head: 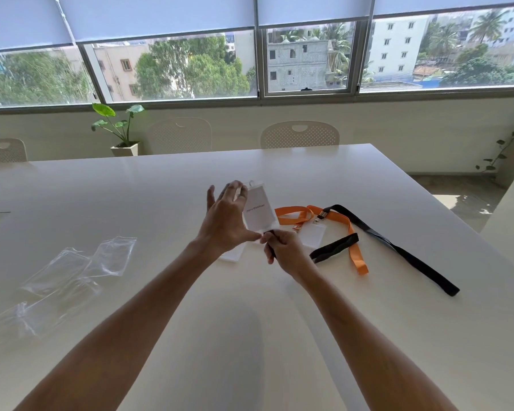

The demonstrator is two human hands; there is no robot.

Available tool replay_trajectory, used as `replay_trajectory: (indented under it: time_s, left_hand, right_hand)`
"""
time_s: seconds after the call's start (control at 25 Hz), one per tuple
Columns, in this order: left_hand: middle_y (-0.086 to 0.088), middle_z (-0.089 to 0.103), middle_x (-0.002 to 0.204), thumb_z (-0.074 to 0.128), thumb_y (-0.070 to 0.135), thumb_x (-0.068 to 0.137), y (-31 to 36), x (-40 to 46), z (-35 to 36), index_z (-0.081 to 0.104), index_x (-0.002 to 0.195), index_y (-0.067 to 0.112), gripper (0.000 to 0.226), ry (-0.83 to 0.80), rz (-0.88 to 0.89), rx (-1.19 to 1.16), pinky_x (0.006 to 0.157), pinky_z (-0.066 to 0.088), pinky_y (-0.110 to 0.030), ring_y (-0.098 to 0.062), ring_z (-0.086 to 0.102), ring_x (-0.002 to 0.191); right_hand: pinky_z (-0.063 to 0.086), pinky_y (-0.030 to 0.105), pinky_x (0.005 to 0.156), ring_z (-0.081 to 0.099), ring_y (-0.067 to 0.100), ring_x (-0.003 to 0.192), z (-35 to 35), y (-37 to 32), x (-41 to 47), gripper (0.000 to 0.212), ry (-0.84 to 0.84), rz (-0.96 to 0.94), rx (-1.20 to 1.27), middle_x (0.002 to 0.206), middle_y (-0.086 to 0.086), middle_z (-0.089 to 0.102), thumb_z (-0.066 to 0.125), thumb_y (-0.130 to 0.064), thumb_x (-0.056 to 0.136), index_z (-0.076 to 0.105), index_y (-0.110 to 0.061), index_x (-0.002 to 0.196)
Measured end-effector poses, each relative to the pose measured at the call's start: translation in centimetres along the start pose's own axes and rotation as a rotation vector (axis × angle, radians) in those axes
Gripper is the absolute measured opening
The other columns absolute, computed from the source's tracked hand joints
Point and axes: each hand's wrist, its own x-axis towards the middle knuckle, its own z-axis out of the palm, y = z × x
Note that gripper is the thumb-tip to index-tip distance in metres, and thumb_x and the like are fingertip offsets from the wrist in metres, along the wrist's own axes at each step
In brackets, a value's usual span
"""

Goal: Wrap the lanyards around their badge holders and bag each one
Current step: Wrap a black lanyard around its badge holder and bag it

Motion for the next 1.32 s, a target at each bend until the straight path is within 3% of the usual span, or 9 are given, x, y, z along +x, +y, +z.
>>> replay_trajectory:
  time_s: [0.32,0.56,0.76,0.88,1.32]
  left_hand:
    - [-0.012,0.039,0.141,0.083,0.053,0.053,-0.8,0.5,-0.4,0.039,0.139,0.002,0.109,-0.015,-0.074,0.075,0.113,-0.005,-0.053,-0.024,0.038,0.133]
    - [-0.015,0.037,0.141,0.083,0.05,0.055,-1.1,0.9,-0.9,0.035,0.141,0.002,0.111,-0.039,-0.068,0.165,0.113,-0.006,-0.056,-0.025,0.034,0.135]
    - [-0.019,0.037,0.141,0.081,0.052,0.059,-1.1,0.9,-1.1,0.034,0.142,0.001,0.108,-0.05,-0.016,0.306,0.112,-0.004,-0.061,-0.029,0.031,0.135]
    - [-0.02,0.035,0.142,0.079,0.053,0.061,-0.9,1.0,-1.1,0.033,0.142,0.0,0.107,-0.063,0.011,0.378,0.111,-0.003,-0.062,-0.029,0.029,0.137]
    - [-0.021,0.033,0.147,0.074,0.049,0.072,0.0,-0.1,-0.4,0.029,0.145,0.002,0.098,-0.047,0.057,0.52,0.111,-0.002,-0.061,-0.032,0.027,0.14]
  right_hand:
    - [0.036,0.012,0.042,0.049,0.007,0.039,0.9,-1.1,-2.2,0.034,-0.069,0.102,-0.083,0.044,-0.004,0.056,0.039,-0.019,0.101,0.058,-0.012,0.074]
    - [0.041,0.015,0.051,0.054,0.01,0.045,1.3,-2.0,-4.1,0.034,-0.124,0.096,-0.085,0.049,-0.002,0.06,0.04,-0.02,0.101,0.059,-0.015,0.073]
    - [0.042,0.016,0.048,0.057,0.011,0.048,1.2,-3.6,-5.6,0.033,-0.173,0.109,-0.122,0.053,-0.002,0.063,0.04,-0.021,0.101,0.06,-0.015,0.075]
    - [0.047,0.025,0.059,0.056,0.014,0.049,1.1,-4.9,-6.3,0.034,-0.189,0.073,-0.092,0.053,-0.001,0.062,0.041,-0.015,0.101,0.06,-0.013,0.073]
    - [0.048,0.019,0.06,0.059,0.016,0.052,-1.0,-10.2,-7.6,0.035,-0.263,-0.088,0.09,0.057,0.002,0.064,0.039,-0.01,0.102,0.062,-0.007,0.076]
